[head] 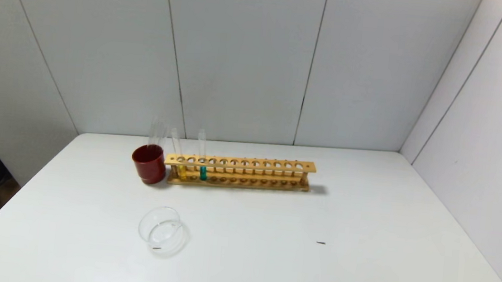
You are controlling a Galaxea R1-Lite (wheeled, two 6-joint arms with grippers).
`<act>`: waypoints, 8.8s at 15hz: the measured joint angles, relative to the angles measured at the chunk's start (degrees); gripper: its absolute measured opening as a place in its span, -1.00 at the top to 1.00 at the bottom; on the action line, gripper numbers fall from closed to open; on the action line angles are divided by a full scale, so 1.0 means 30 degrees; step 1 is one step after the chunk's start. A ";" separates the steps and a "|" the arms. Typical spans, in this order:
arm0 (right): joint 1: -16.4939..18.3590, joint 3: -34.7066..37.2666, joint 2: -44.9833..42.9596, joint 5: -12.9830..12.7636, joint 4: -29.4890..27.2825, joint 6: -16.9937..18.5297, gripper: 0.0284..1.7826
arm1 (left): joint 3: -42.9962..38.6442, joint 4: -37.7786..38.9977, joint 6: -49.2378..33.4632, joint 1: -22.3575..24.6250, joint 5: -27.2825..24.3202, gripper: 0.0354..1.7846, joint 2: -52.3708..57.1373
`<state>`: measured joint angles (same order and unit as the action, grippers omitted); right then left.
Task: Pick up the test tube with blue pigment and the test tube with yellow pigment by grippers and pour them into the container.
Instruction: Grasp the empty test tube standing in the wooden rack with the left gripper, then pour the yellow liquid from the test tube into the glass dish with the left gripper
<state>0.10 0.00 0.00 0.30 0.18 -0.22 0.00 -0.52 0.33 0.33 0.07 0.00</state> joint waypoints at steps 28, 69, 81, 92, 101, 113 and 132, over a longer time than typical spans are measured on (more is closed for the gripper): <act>0.0000 0.0000 0.0000 0.0008 -0.0008 -0.0008 -0.96 | 0.2975 -0.1751 0.0484 -0.0057 -0.2263 -0.95 -0.0313; 0.0000 0.0000 0.0000 0.0000 -0.0008 -0.0008 -0.96 | 1.7705 1.5259 -0.0264 -0.3133 -0.4726 -0.95 -3.9323; 0.0000 0.0000 0.0000 0.0008 -0.0008 0.0000 -0.96 | 1.8916 1.5129 -0.0256 -0.3133 -0.4563 -0.95 -4.0635; 0.0000 0.0000 0.0000 0.0000 -0.0008 -0.0008 -0.96 | 1.9513 1.4682 -0.0163 -0.3629 -0.4527 0.49 -4.1143; 0.0000 0.0000 0.0000 0.0000 -0.0008 0.0000 -0.96 | 1.9513 1.4113 -0.0077 -0.3718 -0.3844 0.69 -4.0322; 0.0000 0.0000 0.0000 0.0000 -0.0008 -0.0008 -0.96 | 2.4548 0.4722 0.1304 -0.4295 -0.3743 0.69 -3.3297; 0.0000 0.0000 0.0000 0.0000 -0.0008 -0.0008 -0.96 | 1.1549 0.4608 2.0488 0.1065 -0.7290 0.69 -2.7839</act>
<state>0.10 0.00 0.00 0.30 0.16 -0.24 34.65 13.30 61.79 3.52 -21.80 -83.52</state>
